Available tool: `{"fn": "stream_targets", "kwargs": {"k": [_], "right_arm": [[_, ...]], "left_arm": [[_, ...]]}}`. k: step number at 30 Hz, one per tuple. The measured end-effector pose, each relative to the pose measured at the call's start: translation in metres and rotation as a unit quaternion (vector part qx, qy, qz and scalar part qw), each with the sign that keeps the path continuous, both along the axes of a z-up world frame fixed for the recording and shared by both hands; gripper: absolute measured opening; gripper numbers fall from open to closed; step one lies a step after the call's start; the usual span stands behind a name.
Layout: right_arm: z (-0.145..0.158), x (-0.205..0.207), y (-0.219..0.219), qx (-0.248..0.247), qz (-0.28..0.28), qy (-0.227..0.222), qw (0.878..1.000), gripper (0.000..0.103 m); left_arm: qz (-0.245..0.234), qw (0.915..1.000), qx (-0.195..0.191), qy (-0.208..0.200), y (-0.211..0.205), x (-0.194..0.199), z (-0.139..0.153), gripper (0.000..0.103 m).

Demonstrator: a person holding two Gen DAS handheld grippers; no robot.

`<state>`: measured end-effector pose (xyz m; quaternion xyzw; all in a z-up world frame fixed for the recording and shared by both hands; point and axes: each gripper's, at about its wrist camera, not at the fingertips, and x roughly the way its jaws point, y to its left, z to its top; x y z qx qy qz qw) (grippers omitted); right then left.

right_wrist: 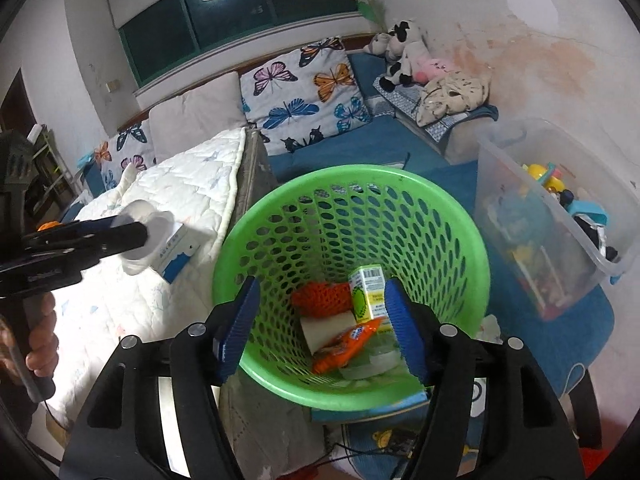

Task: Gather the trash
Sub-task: 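Lower the clear cup into the green basket with the left gripper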

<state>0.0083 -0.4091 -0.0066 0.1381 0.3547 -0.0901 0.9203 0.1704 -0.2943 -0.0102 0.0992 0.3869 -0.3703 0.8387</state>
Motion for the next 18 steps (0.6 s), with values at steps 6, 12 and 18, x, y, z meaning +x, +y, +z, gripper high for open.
{"fn": "stream_targets", "kwargs": {"k": [6, 12, 18], "right_arm": [[0.0, -0.016, -0.01, 0.003, -0.009, -0.005, 1.0, 0.068], [-0.003, -0.026, -0.02, 0.01, -0.021, -0.006, 1.0, 0.069], [-0.006, -0.033, -0.026, 0.016, -0.026, -0.007, 1.0, 0.069]], "left_arm": [[-0.017, 0.9997, 0.009, 0.014, -0.028, -0.004, -0.012, 0.054], [-0.025, 0.9991, 0.02, 0.027, -0.048, -0.007, -0.022, 0.055], [-0.033, 0.9985, 0.022, 0.037, -0.062, -0.009, -0.029, 0.055]]}}
